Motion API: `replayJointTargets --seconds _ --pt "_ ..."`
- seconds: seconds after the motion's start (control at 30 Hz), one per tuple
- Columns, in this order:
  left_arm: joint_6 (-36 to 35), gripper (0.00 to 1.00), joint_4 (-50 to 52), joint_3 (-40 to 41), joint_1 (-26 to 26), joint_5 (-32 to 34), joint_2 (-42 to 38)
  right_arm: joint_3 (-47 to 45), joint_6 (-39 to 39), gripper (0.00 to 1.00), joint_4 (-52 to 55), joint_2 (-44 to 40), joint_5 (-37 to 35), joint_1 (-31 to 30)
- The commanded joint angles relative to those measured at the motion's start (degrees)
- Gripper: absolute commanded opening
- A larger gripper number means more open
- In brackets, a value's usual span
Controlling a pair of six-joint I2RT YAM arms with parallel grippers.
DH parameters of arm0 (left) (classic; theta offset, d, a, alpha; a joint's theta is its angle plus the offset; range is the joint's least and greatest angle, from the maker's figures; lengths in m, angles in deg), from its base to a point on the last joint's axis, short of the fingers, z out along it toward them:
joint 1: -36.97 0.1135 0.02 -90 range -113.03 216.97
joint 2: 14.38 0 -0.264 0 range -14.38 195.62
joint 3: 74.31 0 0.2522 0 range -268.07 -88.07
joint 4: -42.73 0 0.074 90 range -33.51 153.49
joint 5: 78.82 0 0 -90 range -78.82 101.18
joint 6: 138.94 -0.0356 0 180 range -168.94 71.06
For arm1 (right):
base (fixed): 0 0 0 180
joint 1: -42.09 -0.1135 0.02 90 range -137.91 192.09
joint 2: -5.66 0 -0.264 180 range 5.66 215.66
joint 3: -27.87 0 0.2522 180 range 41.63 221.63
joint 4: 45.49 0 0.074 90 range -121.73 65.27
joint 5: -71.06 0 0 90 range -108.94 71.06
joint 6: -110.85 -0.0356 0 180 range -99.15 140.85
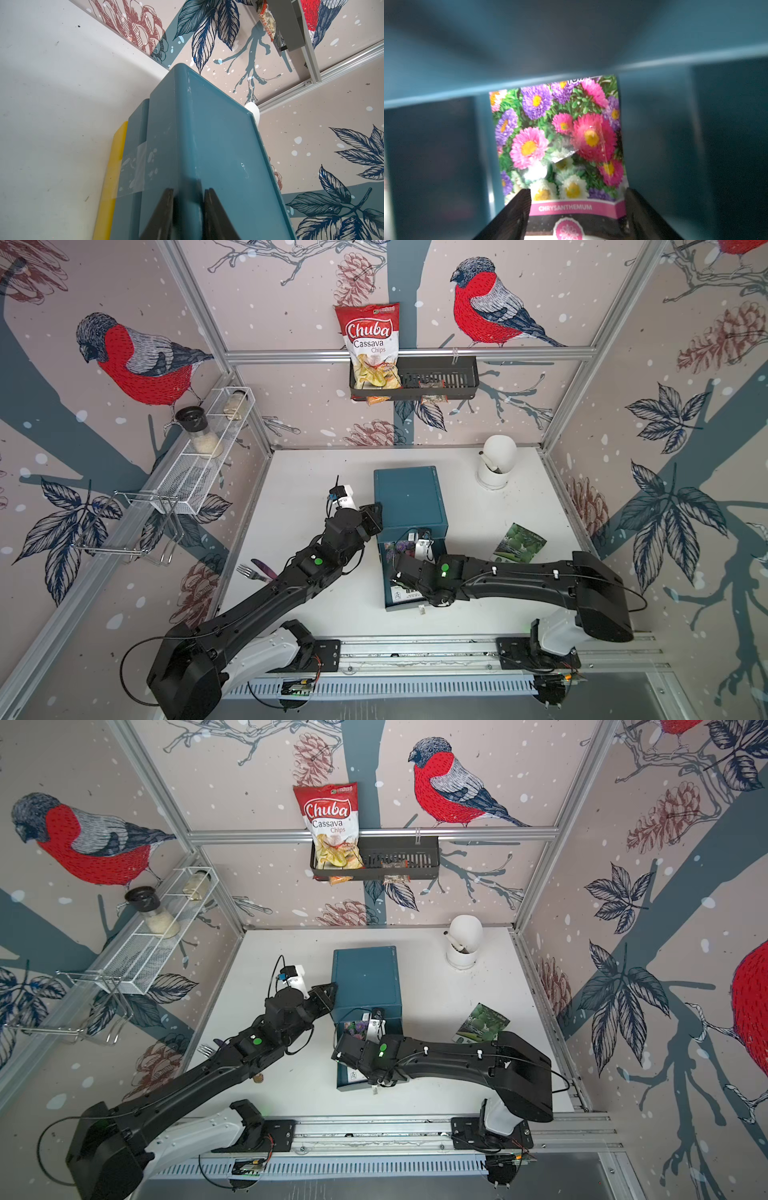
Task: Take the seed bags out of the drawer
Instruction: Pick up the seed packet from the drawer.
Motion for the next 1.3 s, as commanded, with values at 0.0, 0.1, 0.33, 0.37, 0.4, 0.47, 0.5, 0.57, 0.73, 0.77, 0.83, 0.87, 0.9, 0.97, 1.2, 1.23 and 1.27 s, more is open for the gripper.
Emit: replayJointTargets --seconds 0.0,0.1,0.33,0.37,0.4,0.47,0.5,0.57,0.73,0.77,0.83,0.87,0.9,0.97,1.2,1.23,1.27 --pt "-0.06 0.26 8.49 0.71 -0.55 -4.82 0.09 1.03 2.4 0.75 -4.91 -1.03 -2.46 0.27" --pt "-0.23 0.26 8.72 0.67 -0.55 -4.66 -0.1 2.59 0.39 0.76 0.56 -1.11 -6.56 0.25" --pt "-0.37 0.26 8.58 0.6 -0.55 -4.57 -0.07 -1.19 -2.47 0.78 2.93 -2.33 -6.13 1.79" --pt "-0.45 0.26 8.49 0.62 -0.55 -4.51 -0.09 -1.96 -2.01 0.79 1.49 -2.58 -5.15 2.0" --pt "-0.36 0.26 8.55 0.61 -0.55 -4.52 -0.06 -3.03 -1.42 0.78 -0.41 -2.86 -3.95 2.47" --pt "-0.5 0.26 8.49 0.61 -0.55 -4.67 -0.07 -4.92 -0.19 0.77 -4.43 -3.16 -1.31 3.21" --pt "-0.5 0.26 8.53 0.49 -0.55 -4.75 -0.13 -5.78 0.42 0.76 -6.49 -3.2 0.06 3.64" --pt "-0.57 0.26 8.49 0.46 -0.55 -4.84 -0.16 -6.82 1.38 0.75 -9.61 -3.16 2.09 4.07" --pt "-0.59 0.26 8.5 0.41 -0.55 -4.98 -0.1 -6.41 2.4 0.62 -12.5 -1.72 4.45 4.17" --pt "-0.59 0.26 8.5 0.36 -0.55 -4.94 -0.08 -6.28 2.47 0.56 -12.71 -1.57 4.63 4.18" --pt "-0.59 0.26 8.4 0.36 -0.61 -5.15 0.02 -6.01 2.51 0.46 -13.12 -1.46 4.81 4.18" --pt "-0.59 0.26 8.4 0.42 -0.59 -5.19 0.09 -5.88 2.59 0.42 -13.13 -1.4 4.76 4.25" --pt "-0.67 0.26 8.4 0.42 -0.62 -5.1 0.06 -5.7 2.58 0.36 -12.97 -1.39 4.79 4.22" --pt "-0.77 0.26 8.5 0.46 -0.58 -5.01 0.02 -5.28 2.67 0.27 -12.57 -1.44 4.53 4.32" --pt "-1.55 0.26 9.01 0.47 -0.63 -4.48 -0.33 -3.61 2.96 0.07 -10.48 -1.46 4.24 4.36" --pt "-1.77 0.26 9.13 0.37 -0.64 -4.49 -0.34 -2.97 2.91 0.05 -9.67 -1.43 4.12 4.29" --pt "-1.97 0.26 9.3 0.3 -0.57 -4.34 -0.34 -2.42 2.87 0.03 -8.88 -1.51 3.9 4.13"
